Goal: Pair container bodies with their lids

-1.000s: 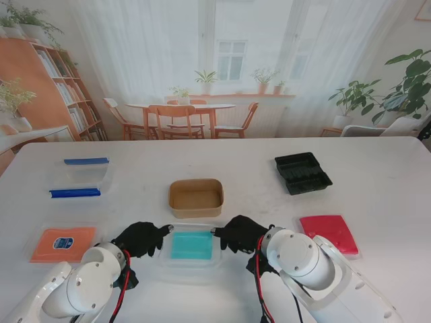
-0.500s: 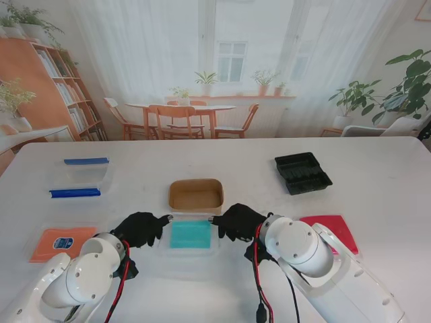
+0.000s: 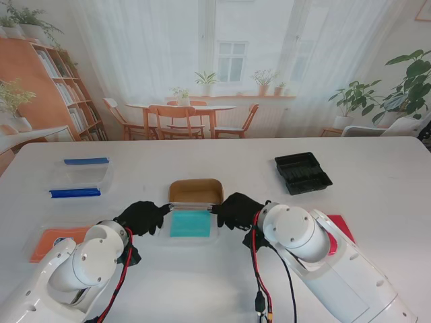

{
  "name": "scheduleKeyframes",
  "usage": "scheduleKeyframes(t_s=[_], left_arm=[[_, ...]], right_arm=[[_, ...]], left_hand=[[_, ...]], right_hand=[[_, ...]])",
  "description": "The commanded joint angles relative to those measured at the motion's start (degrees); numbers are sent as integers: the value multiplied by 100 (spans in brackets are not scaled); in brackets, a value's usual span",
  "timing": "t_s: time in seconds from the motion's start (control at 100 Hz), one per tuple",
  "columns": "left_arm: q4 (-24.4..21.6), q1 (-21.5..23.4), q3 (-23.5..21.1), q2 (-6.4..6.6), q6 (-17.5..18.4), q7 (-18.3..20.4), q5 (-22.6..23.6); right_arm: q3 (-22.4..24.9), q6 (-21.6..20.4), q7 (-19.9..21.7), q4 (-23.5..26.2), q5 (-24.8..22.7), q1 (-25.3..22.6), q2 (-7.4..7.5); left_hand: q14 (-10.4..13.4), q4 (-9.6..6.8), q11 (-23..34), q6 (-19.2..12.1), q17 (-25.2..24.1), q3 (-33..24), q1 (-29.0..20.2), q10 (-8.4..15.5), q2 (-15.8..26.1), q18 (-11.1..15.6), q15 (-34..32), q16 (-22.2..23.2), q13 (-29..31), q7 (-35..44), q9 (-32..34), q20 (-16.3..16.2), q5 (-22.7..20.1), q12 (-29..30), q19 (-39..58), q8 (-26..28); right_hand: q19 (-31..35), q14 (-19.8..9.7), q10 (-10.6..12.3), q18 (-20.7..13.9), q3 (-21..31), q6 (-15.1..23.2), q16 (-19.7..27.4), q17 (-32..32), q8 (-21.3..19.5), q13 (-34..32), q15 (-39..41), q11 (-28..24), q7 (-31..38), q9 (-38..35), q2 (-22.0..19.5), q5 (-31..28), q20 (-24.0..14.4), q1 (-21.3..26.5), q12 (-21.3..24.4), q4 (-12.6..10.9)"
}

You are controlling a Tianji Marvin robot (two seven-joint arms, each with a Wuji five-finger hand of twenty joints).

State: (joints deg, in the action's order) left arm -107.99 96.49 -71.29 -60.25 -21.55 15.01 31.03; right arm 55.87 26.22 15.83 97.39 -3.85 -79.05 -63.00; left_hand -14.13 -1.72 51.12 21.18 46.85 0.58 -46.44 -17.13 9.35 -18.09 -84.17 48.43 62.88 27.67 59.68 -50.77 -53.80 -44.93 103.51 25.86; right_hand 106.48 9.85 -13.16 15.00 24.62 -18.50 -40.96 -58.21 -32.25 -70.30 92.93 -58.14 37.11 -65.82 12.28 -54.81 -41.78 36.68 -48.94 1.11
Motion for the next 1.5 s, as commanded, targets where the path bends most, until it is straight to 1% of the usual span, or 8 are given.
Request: scheduleKeyframes(t_s=[0.0,0.34,0.86,1.25,1.49], left_arm=[[22,-78,89,-89,28,31,-73],[324,-499,275,-110,-43,24,-209],[695,-1014,531,-150,-161,-20,-367],[1090,-1504,730,-184,-221,-26,-484],[1365,-1795,871,-224,-285,-81,-598]], right_arm=[[-59,-12,108,-7,57,114,-108],[-202,-15,24,-381,181,503,-201],[-393,-79,-22,-993,436,1068,-339],[-593,-130,-79,-1570,672,1551,-490],[-773,-160,-126,-1998,842,1872,-620]], left_hand=[[-58,124,52,-5,67,100,-109,292,143,527,67,36,35,-350,33,-78,161,18,601,-179],[-58,123,49,0,67,99,-116,290,132,527,67,36,35,-359,30,-78,157,16,601,-178],[-58,121,48,7,67,98,-112,287,128,527,67,37,35,-372,29,-78,159,14,601,-176],[-58,121,43,8,67,97,-120,284,121,527,67,37,35,-382,23,-78,160,14,601,-177],[-56,121,42,7,67,98,-120,282,121,527,69,37,31,-393,23,-78,162,13,601,-179]], right_hand=[[1139,-310,-671,-886,29,-288,-46,-198,96,-33,429,-158,-220,-52,35,-14,-60,-150,51,-114],[1139,-309,-666,-884,40,-288,-44,-197,96,-36,430,-161,-214,-57,44,-22,-62,-149,51,-115],[1140,-303,-666,-861,50,-296,-40,-195,98,-39,432,-159,-212,-60,47,-22,-71,-137,55,-120],[1138,-303,-673,-861,55,-293,-38,-196,100,-39,433,-158,-213,-60,57,-19,-74,-137,56,-124],[1138,-303,-672,-861,56,-293,-38,-196,102,-39,433,-157,-216,-59,63,-19,-75,-136,55,-124]])
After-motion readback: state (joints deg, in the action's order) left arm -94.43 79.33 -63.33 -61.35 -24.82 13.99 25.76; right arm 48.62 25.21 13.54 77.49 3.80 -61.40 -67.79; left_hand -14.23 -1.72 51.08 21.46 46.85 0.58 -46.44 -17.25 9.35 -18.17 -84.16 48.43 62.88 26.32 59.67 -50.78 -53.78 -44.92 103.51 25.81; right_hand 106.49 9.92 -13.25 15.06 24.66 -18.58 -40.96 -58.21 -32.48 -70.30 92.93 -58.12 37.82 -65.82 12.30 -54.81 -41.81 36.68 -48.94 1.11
